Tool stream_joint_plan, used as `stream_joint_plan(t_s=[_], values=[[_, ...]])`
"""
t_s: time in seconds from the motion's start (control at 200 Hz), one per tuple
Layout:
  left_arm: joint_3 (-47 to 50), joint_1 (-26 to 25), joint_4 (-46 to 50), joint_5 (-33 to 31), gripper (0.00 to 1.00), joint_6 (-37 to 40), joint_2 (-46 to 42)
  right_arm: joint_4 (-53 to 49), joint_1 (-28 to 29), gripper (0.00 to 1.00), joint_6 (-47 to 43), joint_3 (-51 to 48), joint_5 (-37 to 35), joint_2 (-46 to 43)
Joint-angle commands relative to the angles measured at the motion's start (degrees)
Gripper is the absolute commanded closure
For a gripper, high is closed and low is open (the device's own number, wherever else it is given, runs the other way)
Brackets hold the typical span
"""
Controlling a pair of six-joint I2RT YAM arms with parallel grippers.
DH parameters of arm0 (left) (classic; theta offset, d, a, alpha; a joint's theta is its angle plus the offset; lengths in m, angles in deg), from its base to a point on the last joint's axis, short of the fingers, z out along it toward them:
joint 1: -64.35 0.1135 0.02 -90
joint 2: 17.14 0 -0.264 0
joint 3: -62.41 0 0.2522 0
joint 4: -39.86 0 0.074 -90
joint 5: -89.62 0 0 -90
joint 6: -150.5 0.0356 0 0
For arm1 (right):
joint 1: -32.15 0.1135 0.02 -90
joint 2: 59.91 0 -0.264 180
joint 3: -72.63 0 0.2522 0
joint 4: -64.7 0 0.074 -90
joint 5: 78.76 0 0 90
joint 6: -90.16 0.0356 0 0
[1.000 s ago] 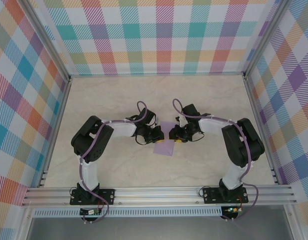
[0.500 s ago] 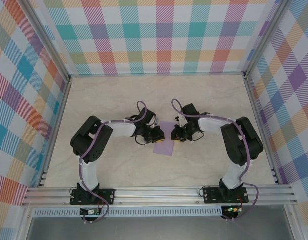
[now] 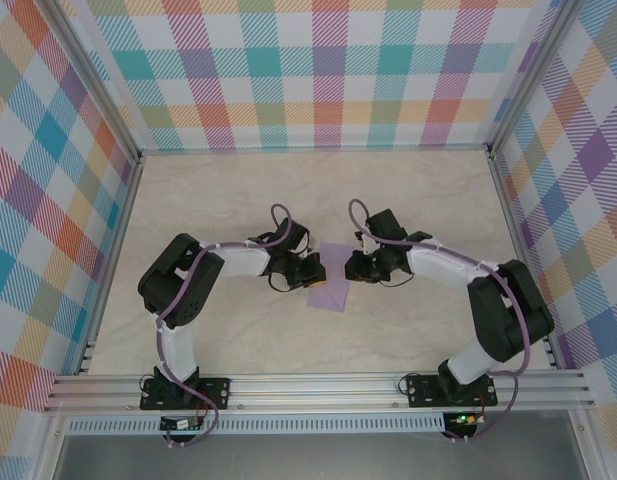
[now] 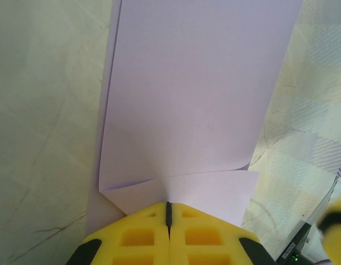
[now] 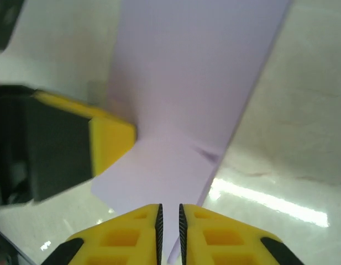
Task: Fold a paper plane with a square sheet of paper (pick it up from the middle)
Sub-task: Fold the triangle a second time at the center of the table.
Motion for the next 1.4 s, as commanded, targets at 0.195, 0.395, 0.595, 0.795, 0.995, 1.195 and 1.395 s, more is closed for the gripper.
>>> stream_joint_plan(t_s=[0.195, 0.395, 0.595, 0.795, 0.995, 1.195, 1.395], values=[[0.2, -0.7, 8.3, -7.0, 0.98, -0.5, 2.6, 2.4, 7.5, 1.00, 5.1, 0.1, 0.2, 4.6], [0.7, -0.8, 9.3, -8.8, 1.00, -1.1, 2.7, 3.9, 8.2, 1.00, 5.3, 2.5, 1.3, 9.5], [0.9, -0.8, 10.6, -10.5, 1.00, -1.9, 3.1, 4.3, 8.2, 1.00, 4.9, 4.4, 1.9, 11.7], [0.9, -0.8, 11.9, -12.4, 1.00, -3.1, 4.0, 2.9, 8.2, 1.00, 3.1, 5.3, 1.0, 14.3], [1.1, -0.8, 15.6, -15.0, 1.00, -3.1, 4.8, 0.6, 8.1, 1.00, -0.7, 1.5, 2.0, 12.8], [1.7, -0.6, 16.1, -15.8, 1.00, -3.7, 6.1, -2.1, 8.1, 1.00, -2.3, -3.4, 4.1, 9.4], [1.7, -0.5, 16.2, -16.0, 1.00, -4.2, 7.0, -4.8, 8.1, 1.00, -2.5, -6.8, 3.5, 6.2]])
